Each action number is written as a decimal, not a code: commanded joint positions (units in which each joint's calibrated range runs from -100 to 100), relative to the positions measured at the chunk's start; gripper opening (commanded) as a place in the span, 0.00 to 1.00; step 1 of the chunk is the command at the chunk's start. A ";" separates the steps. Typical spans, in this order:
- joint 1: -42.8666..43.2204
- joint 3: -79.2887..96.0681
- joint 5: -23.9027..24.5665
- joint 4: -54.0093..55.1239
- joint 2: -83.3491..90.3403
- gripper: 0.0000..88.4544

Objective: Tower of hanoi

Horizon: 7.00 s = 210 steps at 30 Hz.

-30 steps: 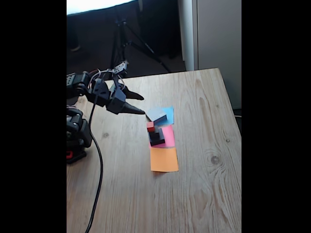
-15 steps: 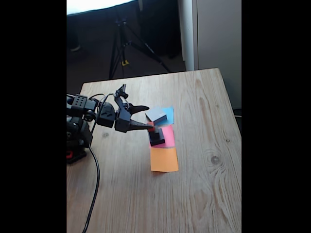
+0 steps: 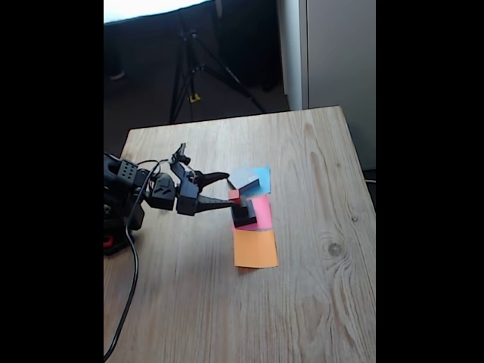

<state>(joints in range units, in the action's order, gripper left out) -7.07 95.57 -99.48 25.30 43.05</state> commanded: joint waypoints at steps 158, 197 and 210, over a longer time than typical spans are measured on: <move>6.95 -8.39 -0.52 8.90 -20.04 0.04; 19.99 -113.20 14.19 -115.59 -9.14 0.02; 22.33 -90.20 10.01 -106.68 0.48 0.02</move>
<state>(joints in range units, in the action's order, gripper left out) 15.44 -5.87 -87.15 -89.51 38.69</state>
